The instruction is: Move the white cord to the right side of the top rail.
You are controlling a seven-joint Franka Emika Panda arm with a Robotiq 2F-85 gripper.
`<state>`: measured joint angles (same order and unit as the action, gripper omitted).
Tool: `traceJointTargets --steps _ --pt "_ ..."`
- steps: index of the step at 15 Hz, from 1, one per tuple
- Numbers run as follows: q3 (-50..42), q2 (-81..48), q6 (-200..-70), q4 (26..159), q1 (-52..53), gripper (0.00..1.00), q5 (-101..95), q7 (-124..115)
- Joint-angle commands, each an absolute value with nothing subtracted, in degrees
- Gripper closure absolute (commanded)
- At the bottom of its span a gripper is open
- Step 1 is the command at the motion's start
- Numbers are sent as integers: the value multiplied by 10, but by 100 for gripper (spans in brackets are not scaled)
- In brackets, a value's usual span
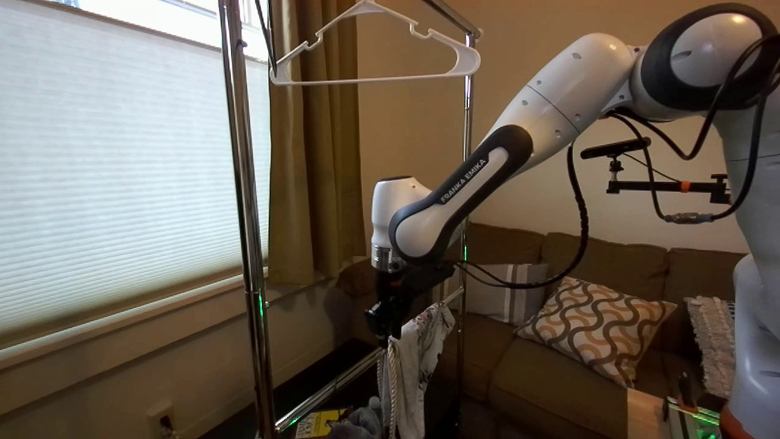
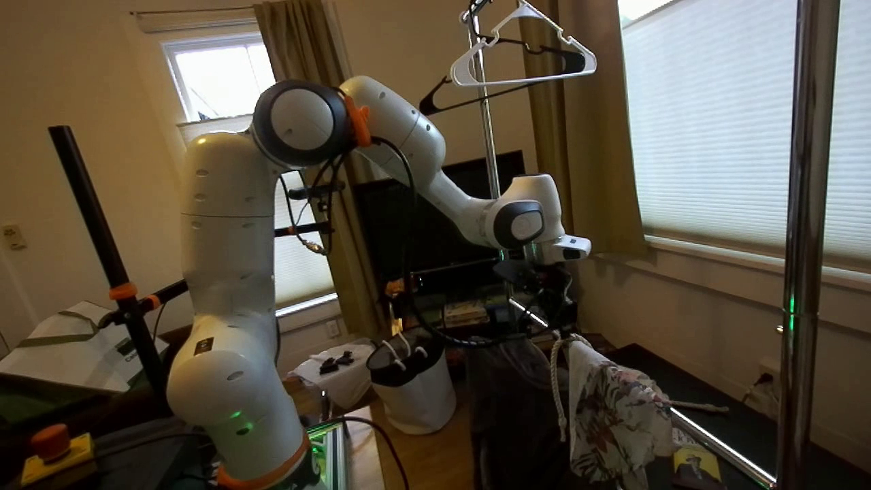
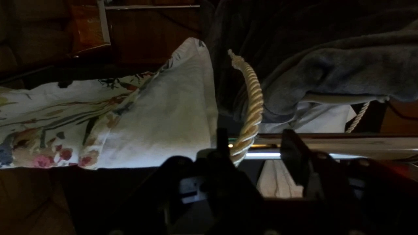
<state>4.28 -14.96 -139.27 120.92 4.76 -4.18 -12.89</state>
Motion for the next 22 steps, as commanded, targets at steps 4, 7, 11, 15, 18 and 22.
traceJointTargets --steps 4,7,11,15,18,22 --pt "34 -196 -1396 1172 56 56 -21 -139" --pt "32 -194 -1398 1172 59 78 -24 -146" --pt "29 -187 -1402 1174 63 100 -29 -151" --pt "35 -157 -1445 1202 59 97 -19 -136" --pt "28 -94 -1565 1271 53 97 -18 -144" --pt "-10 -1 -1685 1391 49 97 -44 -233"
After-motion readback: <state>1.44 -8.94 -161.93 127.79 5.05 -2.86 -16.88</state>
